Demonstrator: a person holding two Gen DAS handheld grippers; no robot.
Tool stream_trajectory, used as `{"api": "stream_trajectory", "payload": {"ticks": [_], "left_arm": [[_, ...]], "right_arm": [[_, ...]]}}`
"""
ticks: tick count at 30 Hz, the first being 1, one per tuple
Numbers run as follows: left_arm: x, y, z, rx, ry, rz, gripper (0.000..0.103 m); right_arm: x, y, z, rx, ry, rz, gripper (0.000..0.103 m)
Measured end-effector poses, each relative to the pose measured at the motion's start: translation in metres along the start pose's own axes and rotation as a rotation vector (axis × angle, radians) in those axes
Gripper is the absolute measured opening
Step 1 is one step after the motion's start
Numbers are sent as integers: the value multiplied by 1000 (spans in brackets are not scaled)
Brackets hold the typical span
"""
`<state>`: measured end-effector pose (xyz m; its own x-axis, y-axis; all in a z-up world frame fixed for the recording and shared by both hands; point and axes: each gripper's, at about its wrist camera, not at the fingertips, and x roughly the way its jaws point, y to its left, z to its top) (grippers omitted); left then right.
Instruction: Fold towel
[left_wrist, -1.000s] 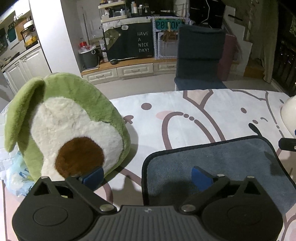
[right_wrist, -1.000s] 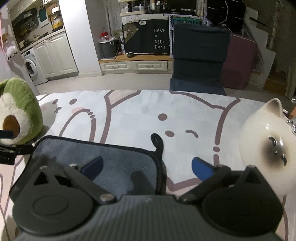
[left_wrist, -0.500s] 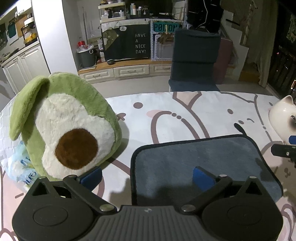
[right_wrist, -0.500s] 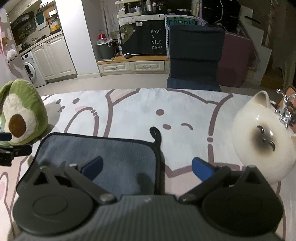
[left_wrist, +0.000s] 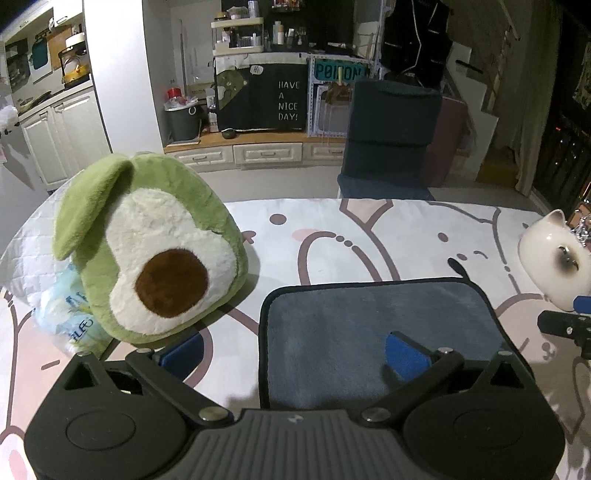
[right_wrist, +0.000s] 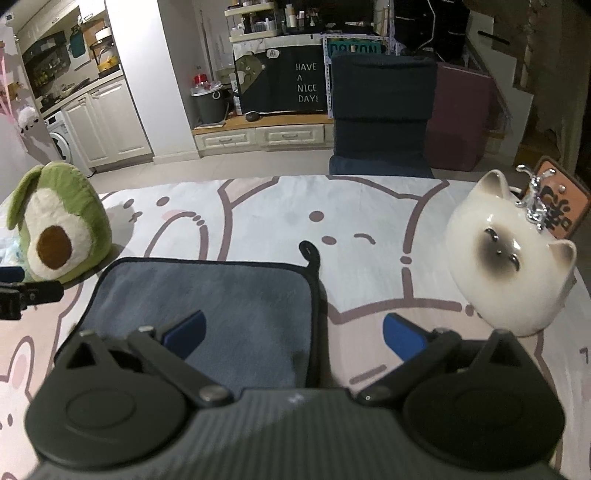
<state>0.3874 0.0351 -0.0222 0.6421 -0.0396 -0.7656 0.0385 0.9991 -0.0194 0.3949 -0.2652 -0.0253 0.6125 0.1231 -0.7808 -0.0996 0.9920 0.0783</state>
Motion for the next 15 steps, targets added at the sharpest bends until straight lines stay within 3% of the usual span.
{"api": "stream_trajectory", "payload": {"ticks": [15], "left_arm": [[-53, -6, -23, -8, -28, -6, 103]], "right_arm": [[-51, 9, -22, 15, -34, 10, 103]]}}
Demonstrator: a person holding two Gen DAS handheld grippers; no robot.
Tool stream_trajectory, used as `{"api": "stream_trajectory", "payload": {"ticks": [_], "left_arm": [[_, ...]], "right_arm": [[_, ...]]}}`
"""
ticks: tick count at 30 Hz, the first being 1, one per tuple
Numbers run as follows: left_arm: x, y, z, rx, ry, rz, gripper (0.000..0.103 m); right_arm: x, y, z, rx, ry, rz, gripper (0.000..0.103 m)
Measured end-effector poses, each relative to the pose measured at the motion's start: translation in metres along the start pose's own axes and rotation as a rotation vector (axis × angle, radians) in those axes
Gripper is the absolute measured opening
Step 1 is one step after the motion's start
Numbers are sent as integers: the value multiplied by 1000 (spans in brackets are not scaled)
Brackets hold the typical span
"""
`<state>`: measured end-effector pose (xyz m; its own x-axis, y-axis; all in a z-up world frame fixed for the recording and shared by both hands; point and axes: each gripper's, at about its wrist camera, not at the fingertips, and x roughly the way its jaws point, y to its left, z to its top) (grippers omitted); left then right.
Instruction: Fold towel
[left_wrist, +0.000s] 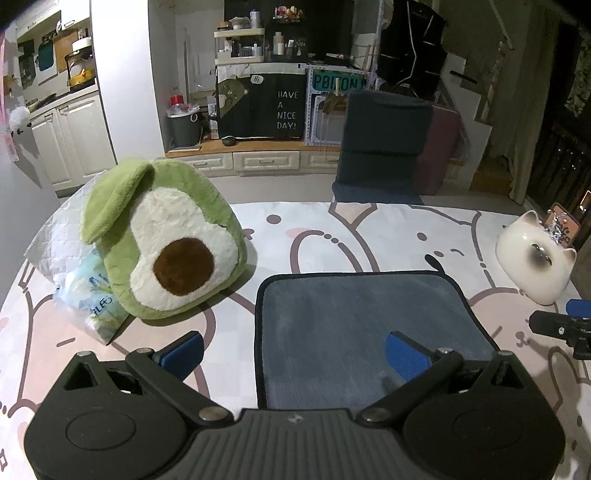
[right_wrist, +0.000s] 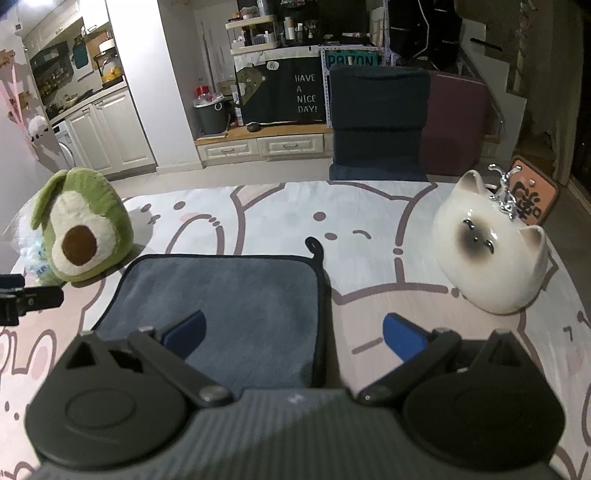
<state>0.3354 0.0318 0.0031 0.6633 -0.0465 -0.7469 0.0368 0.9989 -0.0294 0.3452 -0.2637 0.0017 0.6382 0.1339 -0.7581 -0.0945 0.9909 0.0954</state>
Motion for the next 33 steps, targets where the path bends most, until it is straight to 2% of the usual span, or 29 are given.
{"api": "stream_trajectory", "payload": {"ticks": [17, 33], "left_arm": [[-48, -7, -27, 12, -34, 34, 103], [-90, -22, -55, 18, -72, 11, 103]], "right_arm": [[-42, 4, -30, -2, -22, 7, 103], [-83, -2, -60, -7, -66, 26, 103]]}}
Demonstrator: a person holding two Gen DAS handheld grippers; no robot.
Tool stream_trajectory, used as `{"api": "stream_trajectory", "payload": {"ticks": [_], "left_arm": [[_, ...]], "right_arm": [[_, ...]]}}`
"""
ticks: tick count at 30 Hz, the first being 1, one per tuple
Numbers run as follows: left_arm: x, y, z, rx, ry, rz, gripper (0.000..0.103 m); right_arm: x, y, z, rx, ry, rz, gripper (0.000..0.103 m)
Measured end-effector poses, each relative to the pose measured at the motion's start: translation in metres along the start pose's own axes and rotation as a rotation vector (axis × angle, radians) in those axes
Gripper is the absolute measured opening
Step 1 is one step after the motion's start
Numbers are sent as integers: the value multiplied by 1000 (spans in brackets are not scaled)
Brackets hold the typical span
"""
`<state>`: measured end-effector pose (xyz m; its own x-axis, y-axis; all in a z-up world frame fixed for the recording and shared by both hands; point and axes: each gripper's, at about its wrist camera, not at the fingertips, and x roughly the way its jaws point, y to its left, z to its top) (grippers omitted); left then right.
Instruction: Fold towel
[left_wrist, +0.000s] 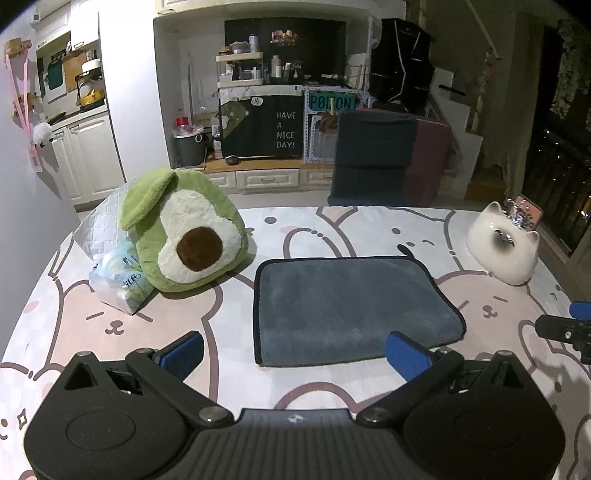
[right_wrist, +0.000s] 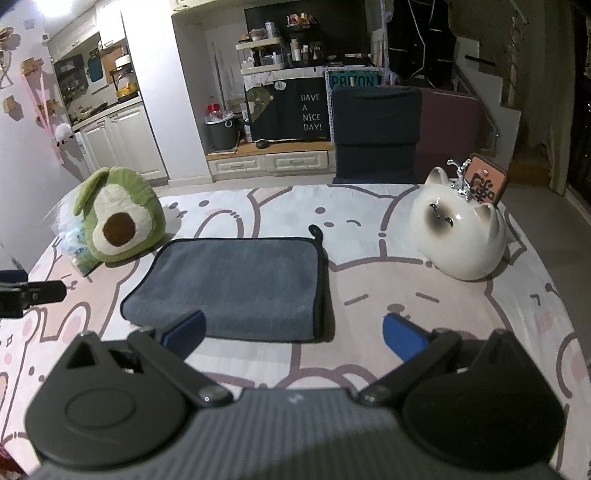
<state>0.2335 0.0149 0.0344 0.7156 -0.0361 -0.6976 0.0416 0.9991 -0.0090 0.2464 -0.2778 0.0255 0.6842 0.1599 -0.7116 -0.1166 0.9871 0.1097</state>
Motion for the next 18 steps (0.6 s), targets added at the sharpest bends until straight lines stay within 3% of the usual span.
{"api": "stream_trajectory", "payload": {"ticks": [18], "left_arm": [[-55, -14, -25, 48, -72, -12, 103]], "right_arm": [[-58, 15, -29, -40, -69, 56, 103]]}}
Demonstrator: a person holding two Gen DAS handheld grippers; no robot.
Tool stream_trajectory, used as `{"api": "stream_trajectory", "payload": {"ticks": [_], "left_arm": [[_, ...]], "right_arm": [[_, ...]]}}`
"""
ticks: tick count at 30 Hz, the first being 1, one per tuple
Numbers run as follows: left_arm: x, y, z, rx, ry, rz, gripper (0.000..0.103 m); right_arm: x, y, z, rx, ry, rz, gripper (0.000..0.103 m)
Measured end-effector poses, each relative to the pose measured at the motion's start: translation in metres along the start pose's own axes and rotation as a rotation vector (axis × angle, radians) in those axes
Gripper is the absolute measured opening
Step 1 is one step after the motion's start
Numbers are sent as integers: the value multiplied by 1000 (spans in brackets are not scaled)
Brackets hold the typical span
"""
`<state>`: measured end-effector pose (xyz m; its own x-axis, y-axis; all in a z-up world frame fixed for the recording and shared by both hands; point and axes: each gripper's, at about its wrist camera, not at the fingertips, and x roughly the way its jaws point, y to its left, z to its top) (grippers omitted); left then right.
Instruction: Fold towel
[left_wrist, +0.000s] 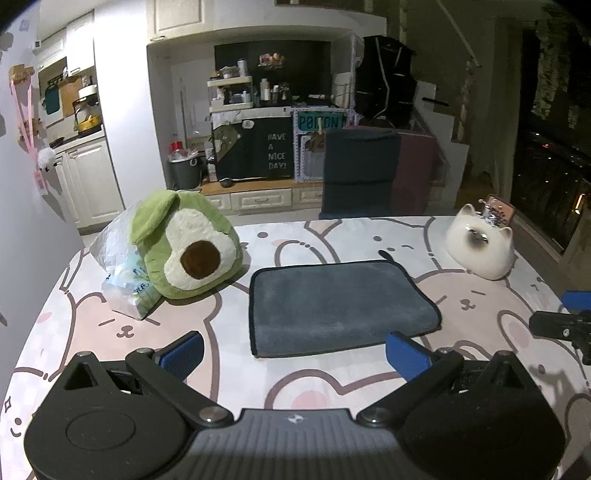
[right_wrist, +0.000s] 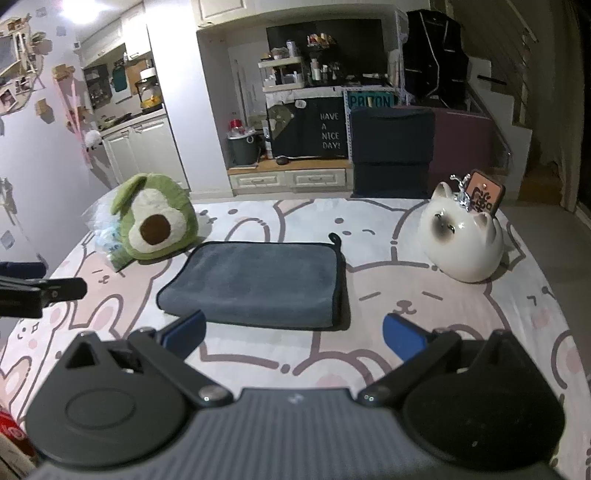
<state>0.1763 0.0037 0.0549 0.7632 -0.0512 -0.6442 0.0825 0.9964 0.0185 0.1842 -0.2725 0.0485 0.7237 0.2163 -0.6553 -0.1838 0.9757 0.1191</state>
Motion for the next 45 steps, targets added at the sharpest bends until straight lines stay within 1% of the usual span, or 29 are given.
{"api": "stream_trajectory", "payload": {"ticks": [6, 11, 19, 23, 32, 37, 41, 45], "left_arm": [[-13, -6, -11, 25, -24, -10, 103], [-23, -5, -21, 6, -32, -37, 103], [-39, 0, -38, -15, -40, -52, 103], [-48, 1, -49, 6, -49, -48, 103], [-68, 1, -71, 28, -74, -83, 103], [-75, -1, -84, 41, -62, -98, 103], [-81, -4, -94, 61, -67, -102, 103], [-85, -4, -104, 57, -68, -112, 103]], "right_arm": [[-17, 6, -13, -16, -16, 13, 103], [-26, 8, -23, -34, -24, 9, 103], [-47, 8, -38, -25, -47, 20, 103], [-58, 9, -47, -27, -57, 34, 103], [-81, 19, -69, -64, -68, 61, 103], [-90, 23, -79, -77, -68, 71, 103], [-93, 24, -86, -77, -70, 69, 103], [-98, 25, -93, -87, -77, 77, 103]]}}
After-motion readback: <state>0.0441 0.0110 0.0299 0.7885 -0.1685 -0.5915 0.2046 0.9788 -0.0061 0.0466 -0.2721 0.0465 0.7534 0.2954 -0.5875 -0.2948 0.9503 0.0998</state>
